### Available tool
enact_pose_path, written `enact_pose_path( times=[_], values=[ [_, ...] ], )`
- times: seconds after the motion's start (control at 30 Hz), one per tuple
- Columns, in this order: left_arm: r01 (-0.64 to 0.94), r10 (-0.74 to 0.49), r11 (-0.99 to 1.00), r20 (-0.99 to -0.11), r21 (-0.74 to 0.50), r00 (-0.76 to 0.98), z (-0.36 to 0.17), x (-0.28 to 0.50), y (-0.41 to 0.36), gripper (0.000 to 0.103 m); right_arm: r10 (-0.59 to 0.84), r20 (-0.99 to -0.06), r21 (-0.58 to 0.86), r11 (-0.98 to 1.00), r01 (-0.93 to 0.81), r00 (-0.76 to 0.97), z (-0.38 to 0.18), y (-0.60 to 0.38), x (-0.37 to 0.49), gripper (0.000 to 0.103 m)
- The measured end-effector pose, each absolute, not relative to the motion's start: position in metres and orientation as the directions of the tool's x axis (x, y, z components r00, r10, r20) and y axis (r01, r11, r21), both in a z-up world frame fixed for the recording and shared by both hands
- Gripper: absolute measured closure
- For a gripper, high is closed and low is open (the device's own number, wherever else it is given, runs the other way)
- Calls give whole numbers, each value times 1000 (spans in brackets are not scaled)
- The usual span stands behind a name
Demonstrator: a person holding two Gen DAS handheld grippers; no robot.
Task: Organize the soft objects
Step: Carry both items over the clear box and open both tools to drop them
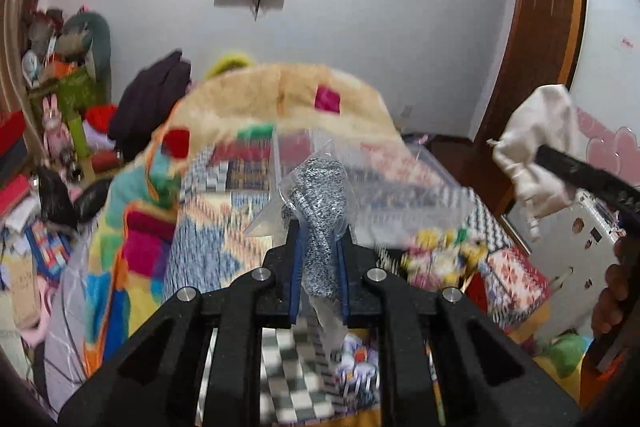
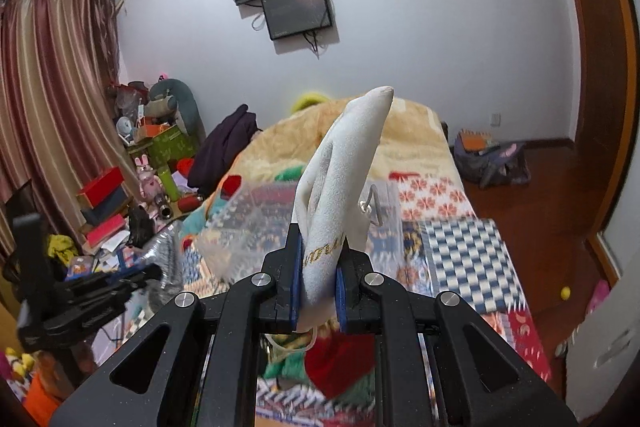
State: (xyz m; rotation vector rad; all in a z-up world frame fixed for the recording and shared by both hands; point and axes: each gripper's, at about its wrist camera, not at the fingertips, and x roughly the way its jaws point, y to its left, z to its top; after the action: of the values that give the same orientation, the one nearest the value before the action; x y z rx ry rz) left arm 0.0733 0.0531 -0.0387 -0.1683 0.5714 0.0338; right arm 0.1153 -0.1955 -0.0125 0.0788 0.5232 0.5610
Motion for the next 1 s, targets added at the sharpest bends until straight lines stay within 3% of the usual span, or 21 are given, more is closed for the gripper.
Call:
enact_pose_path(
  times=[0.3, 1.0],
  values=[
    [-52, -42, 985, -523, -163, 852, -24, 131, 53, 89, 504, -493, 140, 851, -507, 709, -16, -160, 152, 91],
    [-17, -31, 998, -732, -58, 680, -93, 234, 32, 88, 368, -749, 51, 861, -506, 550, -87, -115, 220, 88]
  ],
)
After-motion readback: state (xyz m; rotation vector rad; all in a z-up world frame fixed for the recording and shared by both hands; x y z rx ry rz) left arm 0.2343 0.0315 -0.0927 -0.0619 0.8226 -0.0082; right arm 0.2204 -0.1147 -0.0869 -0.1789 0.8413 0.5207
